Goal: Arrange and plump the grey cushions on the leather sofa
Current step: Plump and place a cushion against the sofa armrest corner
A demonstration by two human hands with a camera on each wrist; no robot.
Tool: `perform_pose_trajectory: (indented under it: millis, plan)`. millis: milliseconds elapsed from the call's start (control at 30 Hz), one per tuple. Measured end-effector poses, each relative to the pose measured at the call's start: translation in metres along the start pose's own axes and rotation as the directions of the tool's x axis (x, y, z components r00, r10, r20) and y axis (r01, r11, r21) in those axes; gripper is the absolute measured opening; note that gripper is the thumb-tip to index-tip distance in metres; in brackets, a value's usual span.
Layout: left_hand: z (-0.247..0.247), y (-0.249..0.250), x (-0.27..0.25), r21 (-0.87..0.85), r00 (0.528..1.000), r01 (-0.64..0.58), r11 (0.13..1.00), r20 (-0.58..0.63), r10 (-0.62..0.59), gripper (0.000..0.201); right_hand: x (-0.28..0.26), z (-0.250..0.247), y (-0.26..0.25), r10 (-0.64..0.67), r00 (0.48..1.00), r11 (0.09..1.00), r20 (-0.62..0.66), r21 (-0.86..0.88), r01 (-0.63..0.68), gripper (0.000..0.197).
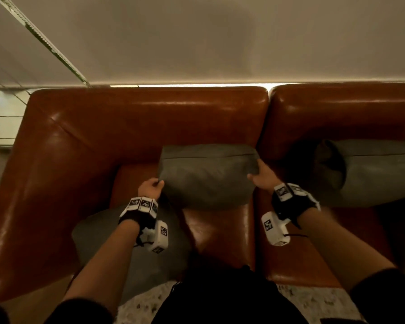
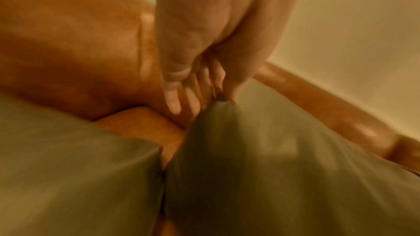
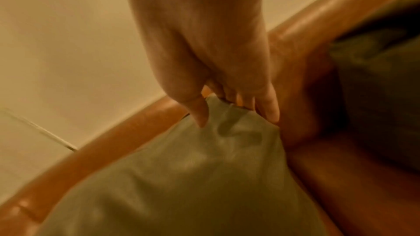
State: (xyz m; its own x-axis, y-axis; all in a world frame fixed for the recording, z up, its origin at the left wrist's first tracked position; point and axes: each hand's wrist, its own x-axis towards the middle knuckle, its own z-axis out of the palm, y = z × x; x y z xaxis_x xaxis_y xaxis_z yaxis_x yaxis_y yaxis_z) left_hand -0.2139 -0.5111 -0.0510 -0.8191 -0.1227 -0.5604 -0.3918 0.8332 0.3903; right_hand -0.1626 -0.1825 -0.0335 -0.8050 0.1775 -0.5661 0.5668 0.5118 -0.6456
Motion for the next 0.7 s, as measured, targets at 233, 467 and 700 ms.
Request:
perform_pose_trajectory:
  millis: [233,467,700]
  plan:
    - [0.001,0.019,0.013,-0.471,0.947,0.059,0.88,-0.253,-0.199,0.02,0.023,0.001,-0.015,0.006,0.972,1.0,-0.233,0.03,0.001,0.043]
    - [-0.024,0.033,0.02,-0.468,0.991,0.11,0.877,0.117,-0.062,0.063,0.046,0.012,-0.016,0.144,0.97,0.988,-0.197,-0.024,-0.152,0.044]
    - [0.012,-0.065,-0.078,-0.201,0.978,-0.202,0.959,0.017,0.21,0.058,0.03,0.03,-0.026,0.089,0.861,0.992,-0.501,-0.029,-0.119,0.048]
